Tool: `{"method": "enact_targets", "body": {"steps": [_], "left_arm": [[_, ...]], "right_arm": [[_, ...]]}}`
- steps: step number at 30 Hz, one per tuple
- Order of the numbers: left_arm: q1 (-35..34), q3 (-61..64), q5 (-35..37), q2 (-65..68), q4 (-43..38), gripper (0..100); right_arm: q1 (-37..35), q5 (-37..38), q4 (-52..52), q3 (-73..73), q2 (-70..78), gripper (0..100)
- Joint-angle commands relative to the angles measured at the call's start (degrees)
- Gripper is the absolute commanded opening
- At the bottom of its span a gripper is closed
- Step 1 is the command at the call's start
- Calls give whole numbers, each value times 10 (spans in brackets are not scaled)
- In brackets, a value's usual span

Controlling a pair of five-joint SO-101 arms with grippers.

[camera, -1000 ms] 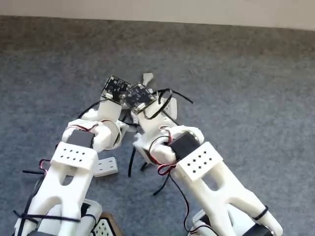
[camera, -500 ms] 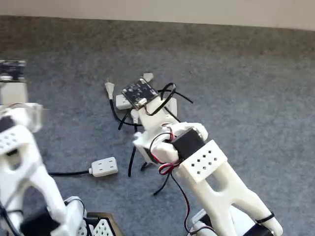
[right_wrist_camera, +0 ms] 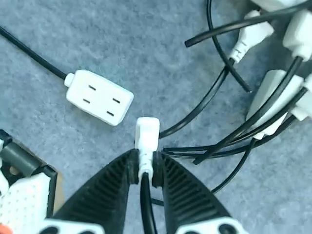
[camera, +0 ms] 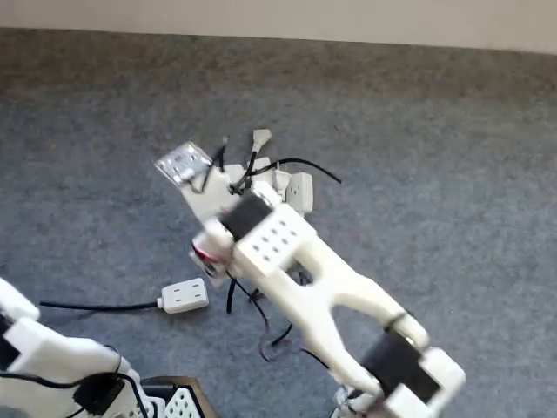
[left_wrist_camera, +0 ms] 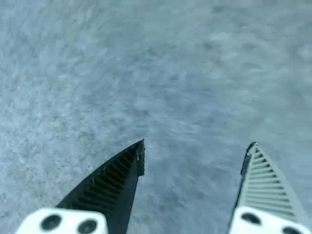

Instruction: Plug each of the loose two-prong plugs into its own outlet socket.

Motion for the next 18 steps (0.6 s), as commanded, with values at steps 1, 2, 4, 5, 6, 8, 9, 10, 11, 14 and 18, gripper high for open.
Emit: {"method": "enact_targets", "body": {"steps": [1,2,4,5,6,8,9,10,11,14,18], "left_arm": [[-36,-22,-4,43,-80,322],[-41,-22,-3,57,-96,322],[-42,-22,-3,83,-127,323],[-43,-22,-3,95,-140,323],[-43,-22,-3,108,-152,323],[-44,-23,-3,126,-169,323],[-49,-23,-2,134,-176,323],[-53,-23,-1,139,-185,323],[-55,-23,0,143,-195,323],[-64,-18,0,146,-215,323],[-73,-21,0,146,-215,324]], "right_arm": [[-4,-33,157,-232,90,5],[-4,-47,177,-266,111,5],[-4,-86,176,-307,137,5],[-4,-106,175,-305,145,5],[-4,-128,172,-303,153,5],[-18,-152,172,-298,172,5],[-27,-152,172,-298,182,5],[-35,-155,172,-298,192,5],[-43,-156,171,-298,200,5],[-59,-170,171,-302,214,5],[-68,-196,171,-302,216,5]]}}
